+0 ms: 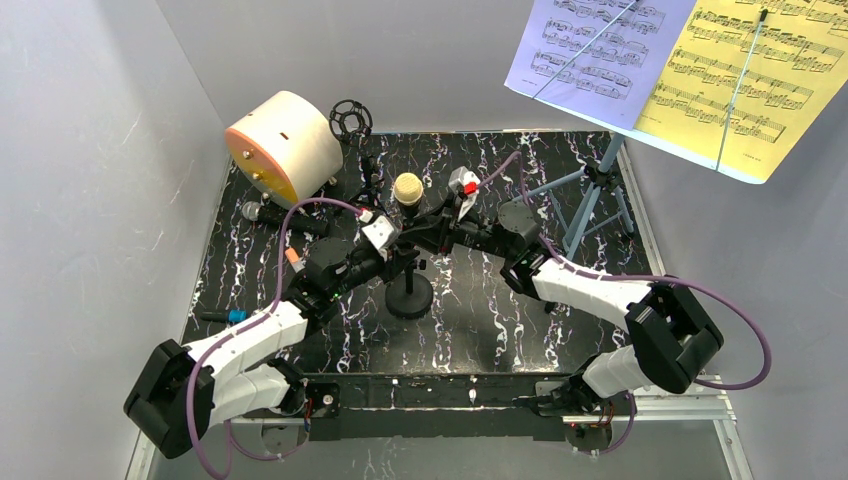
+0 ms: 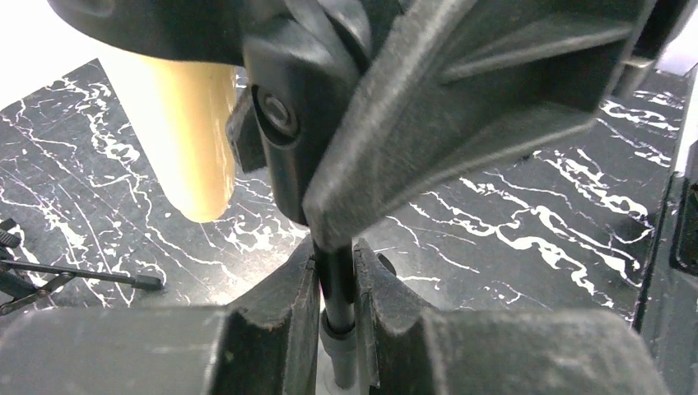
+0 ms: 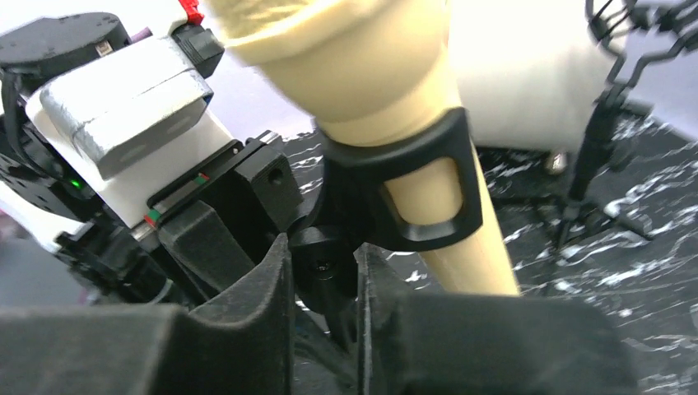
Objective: Pack up the instrument practice props
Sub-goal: Remove the microphone from the microphone stand.
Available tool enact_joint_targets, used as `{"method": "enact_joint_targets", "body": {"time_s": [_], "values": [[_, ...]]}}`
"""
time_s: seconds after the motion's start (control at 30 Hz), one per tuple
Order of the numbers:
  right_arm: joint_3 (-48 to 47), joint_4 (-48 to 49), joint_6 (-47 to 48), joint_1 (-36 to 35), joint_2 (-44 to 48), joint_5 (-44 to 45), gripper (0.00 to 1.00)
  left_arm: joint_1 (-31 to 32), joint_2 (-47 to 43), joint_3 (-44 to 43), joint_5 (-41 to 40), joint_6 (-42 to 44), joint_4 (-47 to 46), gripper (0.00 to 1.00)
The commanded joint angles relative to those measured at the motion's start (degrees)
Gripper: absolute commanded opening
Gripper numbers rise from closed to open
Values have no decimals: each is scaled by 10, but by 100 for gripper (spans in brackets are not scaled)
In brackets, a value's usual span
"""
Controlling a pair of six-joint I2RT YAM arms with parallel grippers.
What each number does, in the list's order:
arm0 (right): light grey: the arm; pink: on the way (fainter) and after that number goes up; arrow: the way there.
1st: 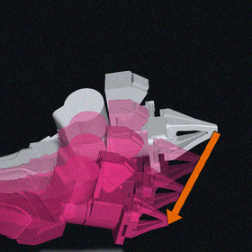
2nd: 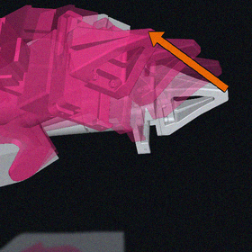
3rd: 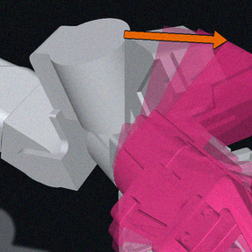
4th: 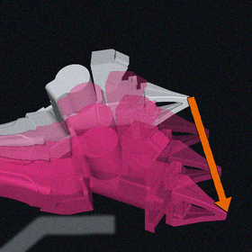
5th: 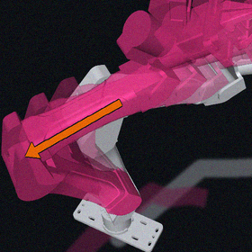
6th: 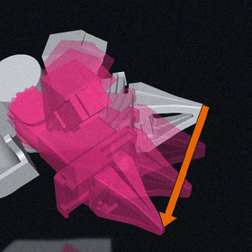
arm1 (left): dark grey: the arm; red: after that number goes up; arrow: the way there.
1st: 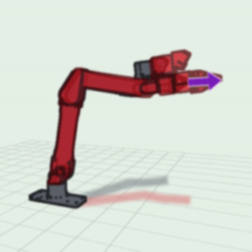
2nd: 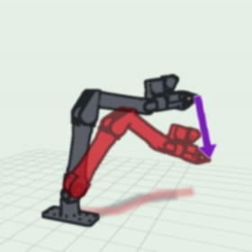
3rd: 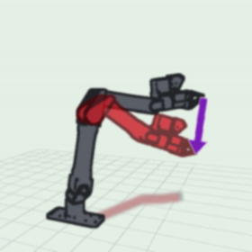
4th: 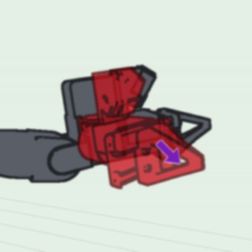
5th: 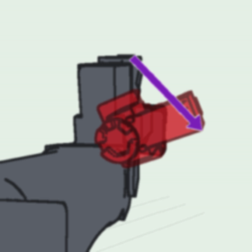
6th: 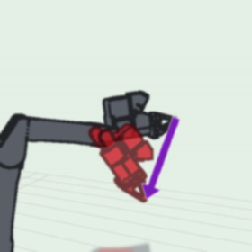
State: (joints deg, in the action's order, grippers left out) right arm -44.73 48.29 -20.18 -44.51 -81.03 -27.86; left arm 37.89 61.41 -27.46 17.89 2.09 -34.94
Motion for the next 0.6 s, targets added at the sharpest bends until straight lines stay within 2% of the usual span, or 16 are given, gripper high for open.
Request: {"method": "enact_joint_targets", "body": {"time_s": [0.0, 0.03, 0.3, 0.43, 0.57], "values": [[-23, 23, 25, -6, 3, -18, 8, 5, -9, 2, 13, 9, -17, 7], [-20, 20, 37, -6, 5, -19, 2, 5, -10, 2, 10, 8, -17, 11], [25, 47, 95, -6, 9, -62, 1, 6, -22, 11, -5, 4, -28, 56], [57, 63, 131, -7, 8, -65, 1, 5, -36, 22, -20, 0, -44, 64], [81, 74, 152, -7, 11, -65, 1, 6, -62, 34, -48, -12, -61, 66]]}}
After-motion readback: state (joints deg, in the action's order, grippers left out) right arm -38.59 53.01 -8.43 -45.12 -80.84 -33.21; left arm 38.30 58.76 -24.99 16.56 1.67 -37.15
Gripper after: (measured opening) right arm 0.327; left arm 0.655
